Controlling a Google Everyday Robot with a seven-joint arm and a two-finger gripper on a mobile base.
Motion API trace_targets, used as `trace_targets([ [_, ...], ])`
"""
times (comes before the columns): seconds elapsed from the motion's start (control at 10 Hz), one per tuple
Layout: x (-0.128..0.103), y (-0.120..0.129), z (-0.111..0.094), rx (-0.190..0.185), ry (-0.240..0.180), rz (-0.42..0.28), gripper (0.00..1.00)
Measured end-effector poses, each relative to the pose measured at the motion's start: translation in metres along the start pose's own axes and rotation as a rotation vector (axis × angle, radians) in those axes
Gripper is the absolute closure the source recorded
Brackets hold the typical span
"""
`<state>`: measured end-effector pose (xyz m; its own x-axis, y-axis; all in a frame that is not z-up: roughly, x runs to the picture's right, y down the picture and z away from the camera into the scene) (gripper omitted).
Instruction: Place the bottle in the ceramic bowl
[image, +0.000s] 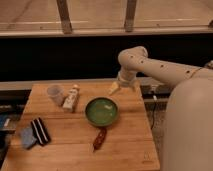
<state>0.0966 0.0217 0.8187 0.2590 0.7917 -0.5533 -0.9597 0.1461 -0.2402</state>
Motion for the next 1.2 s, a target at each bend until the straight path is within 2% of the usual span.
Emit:
trace_targets([
  [1.2, 0.0008, -0.0013, 0.0013, 0.0, 0.002, 0.002, 0.2],
])
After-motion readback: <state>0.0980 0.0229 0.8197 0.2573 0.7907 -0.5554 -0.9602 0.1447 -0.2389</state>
